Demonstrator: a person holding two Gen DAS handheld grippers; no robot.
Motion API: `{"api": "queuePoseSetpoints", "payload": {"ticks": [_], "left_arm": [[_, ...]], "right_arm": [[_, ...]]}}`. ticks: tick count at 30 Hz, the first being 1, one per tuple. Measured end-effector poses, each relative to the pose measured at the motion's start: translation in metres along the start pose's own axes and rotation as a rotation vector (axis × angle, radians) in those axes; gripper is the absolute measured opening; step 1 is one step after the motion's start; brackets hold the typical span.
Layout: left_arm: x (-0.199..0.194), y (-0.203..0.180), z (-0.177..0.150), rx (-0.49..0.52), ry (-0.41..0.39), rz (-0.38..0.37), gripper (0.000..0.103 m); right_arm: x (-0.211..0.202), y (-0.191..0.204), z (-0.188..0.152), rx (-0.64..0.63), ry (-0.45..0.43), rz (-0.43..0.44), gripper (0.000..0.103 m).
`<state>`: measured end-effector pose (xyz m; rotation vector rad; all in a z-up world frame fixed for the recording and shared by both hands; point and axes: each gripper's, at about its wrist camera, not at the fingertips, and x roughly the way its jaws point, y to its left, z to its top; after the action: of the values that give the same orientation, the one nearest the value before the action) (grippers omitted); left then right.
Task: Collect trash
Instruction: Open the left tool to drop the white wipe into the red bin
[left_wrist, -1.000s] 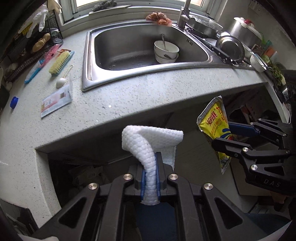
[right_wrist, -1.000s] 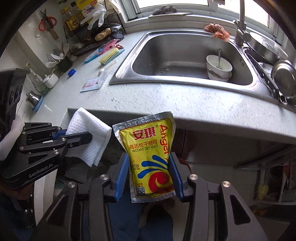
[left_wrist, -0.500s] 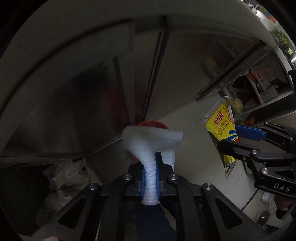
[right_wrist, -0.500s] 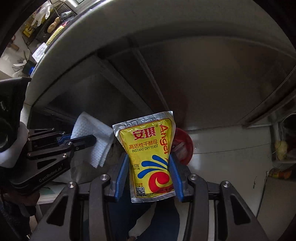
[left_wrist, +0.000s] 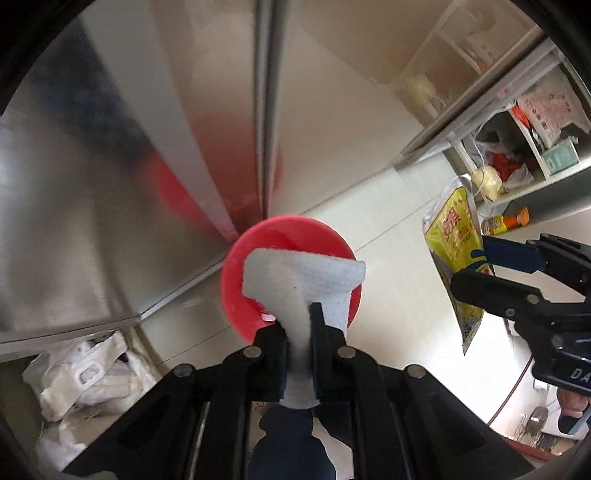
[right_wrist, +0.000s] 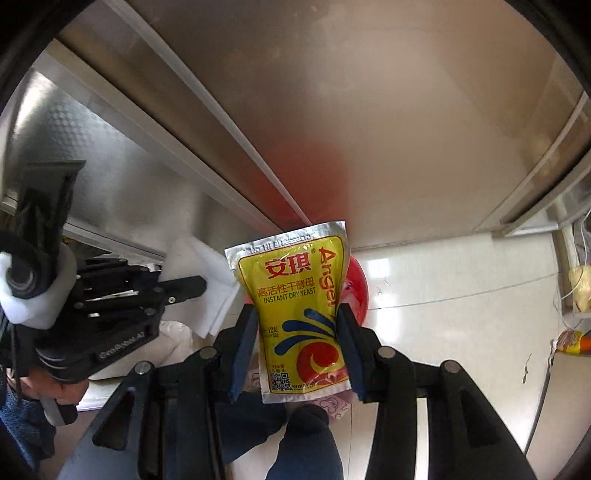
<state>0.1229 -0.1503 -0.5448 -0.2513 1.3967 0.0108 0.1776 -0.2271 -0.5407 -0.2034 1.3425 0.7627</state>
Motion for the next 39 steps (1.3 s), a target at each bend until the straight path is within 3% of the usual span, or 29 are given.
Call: {"api": "queuePoseSetpoints", "payload": {"ticks": [4,7,10,12,14,15,29,33,39], "left_arm": [[0.013,-0.002,-0.002,0.003,-0.001,-0.02,0.009],[0.018,-0.002,-0.003,0.01,0.017,-0.048,0.022],[0.012,-0.002,-0.006,0.03,0.026,-0.054,0.038],[0.0,-0.002,-0.008,0.033,0.022,-0.044,0.055],[-0.009,-0.002,-0.009,0.026,0.013,-0.043,0.078],[-0.012,-0.001,-0.011,0.026,0.009,-0.038,0.082],[-0.034,0.031,-0.024,-0.026,-0.023,0.107,0.086],[-0.027,0.052,-0.026,-0.105,-0.017,0.084,0.086],[-0.026,0.064,-0.028,-0.145,-0.018,0.122,0.086]], "right_arm": [[0.013,0.011,0.002,0.021,0.005,-0.011,0.041],[0.017,0.013,0.003,0.043,0.009,-0.009,0.041],[0.003,0.007,-0.001,0.059,0.014,-0.001,0.041],[-0.003,0.007,-0.007,0.059,0.013,-0.005,0.041],[-0.012,0.012,-0.007,0.056,0.012,-0.003,0.041],[-0.016,0.015,-0.006,0.055,0.013,-0.002,0.041],[-0.008,0.021,0.006,-0.02,0.083,0.016,0.041],[0.002,0.027,0.009,-0.056,0.094,0.013,0.041],[0.014,0.039,0.013,-0.077,0.124,-0.017,0.042]]}}
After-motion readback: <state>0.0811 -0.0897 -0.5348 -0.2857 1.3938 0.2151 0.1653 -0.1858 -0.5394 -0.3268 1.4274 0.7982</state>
